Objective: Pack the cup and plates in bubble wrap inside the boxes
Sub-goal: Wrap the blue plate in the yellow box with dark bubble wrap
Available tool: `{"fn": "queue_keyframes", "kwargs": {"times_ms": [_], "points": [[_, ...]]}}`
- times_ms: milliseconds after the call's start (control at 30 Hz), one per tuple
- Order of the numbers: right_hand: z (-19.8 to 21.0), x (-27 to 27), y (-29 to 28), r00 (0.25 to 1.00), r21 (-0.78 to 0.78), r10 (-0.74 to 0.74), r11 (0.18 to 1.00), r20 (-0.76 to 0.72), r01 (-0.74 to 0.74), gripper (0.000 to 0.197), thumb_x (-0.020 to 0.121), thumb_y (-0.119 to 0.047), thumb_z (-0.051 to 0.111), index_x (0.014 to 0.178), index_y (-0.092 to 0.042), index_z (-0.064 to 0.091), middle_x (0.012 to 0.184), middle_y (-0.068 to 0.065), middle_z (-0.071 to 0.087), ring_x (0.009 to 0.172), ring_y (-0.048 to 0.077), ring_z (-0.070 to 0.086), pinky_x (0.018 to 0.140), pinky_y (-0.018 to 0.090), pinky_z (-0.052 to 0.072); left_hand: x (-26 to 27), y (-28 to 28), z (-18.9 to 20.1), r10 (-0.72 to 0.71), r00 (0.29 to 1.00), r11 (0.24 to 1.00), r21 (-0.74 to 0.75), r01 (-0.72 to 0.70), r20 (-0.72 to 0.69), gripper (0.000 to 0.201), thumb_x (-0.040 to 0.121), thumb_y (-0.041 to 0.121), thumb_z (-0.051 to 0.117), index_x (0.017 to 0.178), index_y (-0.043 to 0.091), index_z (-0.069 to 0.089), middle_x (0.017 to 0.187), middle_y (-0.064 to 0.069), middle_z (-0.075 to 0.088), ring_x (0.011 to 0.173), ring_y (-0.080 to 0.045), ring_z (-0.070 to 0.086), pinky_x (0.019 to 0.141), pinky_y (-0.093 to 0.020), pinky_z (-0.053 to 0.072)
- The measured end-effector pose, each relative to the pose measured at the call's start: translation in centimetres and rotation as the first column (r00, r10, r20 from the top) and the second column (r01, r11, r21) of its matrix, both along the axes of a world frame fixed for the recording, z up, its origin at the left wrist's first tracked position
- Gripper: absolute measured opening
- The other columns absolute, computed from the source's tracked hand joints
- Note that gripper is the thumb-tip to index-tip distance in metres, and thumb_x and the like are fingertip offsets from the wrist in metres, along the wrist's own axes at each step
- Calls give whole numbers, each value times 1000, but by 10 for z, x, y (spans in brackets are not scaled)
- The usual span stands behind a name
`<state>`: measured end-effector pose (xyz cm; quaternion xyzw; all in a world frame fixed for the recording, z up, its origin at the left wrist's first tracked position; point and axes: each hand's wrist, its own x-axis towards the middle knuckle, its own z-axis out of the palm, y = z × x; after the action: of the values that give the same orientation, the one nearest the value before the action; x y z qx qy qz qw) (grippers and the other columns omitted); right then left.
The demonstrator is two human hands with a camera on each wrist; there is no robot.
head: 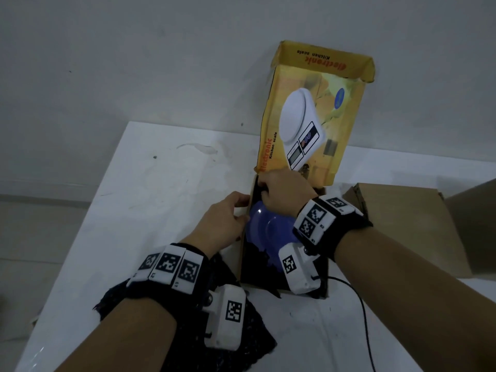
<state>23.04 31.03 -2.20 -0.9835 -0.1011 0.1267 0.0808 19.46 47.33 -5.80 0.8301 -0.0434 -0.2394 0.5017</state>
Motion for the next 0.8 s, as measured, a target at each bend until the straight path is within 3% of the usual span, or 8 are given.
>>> {"fn": "queue_keyframes", "kwargs": {"times_ms": [67,167,333,400,567,700,733,800], "points": [[4,2,-3,995,7,28,1000,-93,-28,17,80,-16,57,96,-12,63,93,4,62,89,24,61,68,33,50,1,0,0,-4,1000,1000,-1,4,2,38,93,14,54,130,22,48,129,8,55,89,-14,62,67,-24,54],[7,4,-8,993,12,5,1000,-118,-4,30,86,-12,58,115,-17,64,113,6,63,103,25,60,85,36,51,2,-1,0,-7,1000,1000,7,7,-5,39,92,13,54,130,22,48,129,7,54,93,-16,61,72,-28,54],[4,-2,0,989,-77,19,997,149,-8,29,92,-7,50,119,-14,58,111,7,60,103,27,56,77,39,51,0,0,1,-23,999,999,30,22,22,40,93,13,53,132,22,46,134,5,52,96,-15,58,81,-32,54],[2,-6,4,987,-96,35,995,154,-20,34,93,-5,46,126,-14,53,107,9,60,99,30,58,74,40,51,0,-1,0,-25,999,999,33,24,30,40,93,14,52,132,22,46,134,5,51,94,-14,57,79,-30,53],[-1,-10,5,998,-138,21,990,54,-13,22,93,-3,41,97,-9,62,95,10,63,88,29,60,69,35,46,-1,-2,1,-22,999,999,32,21,27,39,94,13,52,131,22,46,133,6,52,94,-17,59,80,-32,53],[2,-15,5,991,-183,102,976,-88,-116,14,89,-3,42,79,-10,47,96,10,60,82,27,57,68,36,45,0,-3,0,-29,999,998,53,27,33,39,93,14,52,131,22,47,134,6,53,98,-22,62,84,-39,54],[2,-18,7,987,-166,96,979,-126,-116,10,88,-3,43,87,-9,50,103,12,59,88,28,57,72,38,48,0,-3,-1,-30,999,998,62,28,36,39,93,14,52,131,22,47,134,6,53,98,-23,62,84,-39,54],[0,-22,7,977,-162,74,981,-199,-108,36,89,-5,45,125,-2,45,130,16,50,111,32,54,87,42,49,0,-3,-1,-33,998,997,76,29,46,38,93,13,51,129,22,48,133,6,54,101,-25,62,86,-40,53]]}}
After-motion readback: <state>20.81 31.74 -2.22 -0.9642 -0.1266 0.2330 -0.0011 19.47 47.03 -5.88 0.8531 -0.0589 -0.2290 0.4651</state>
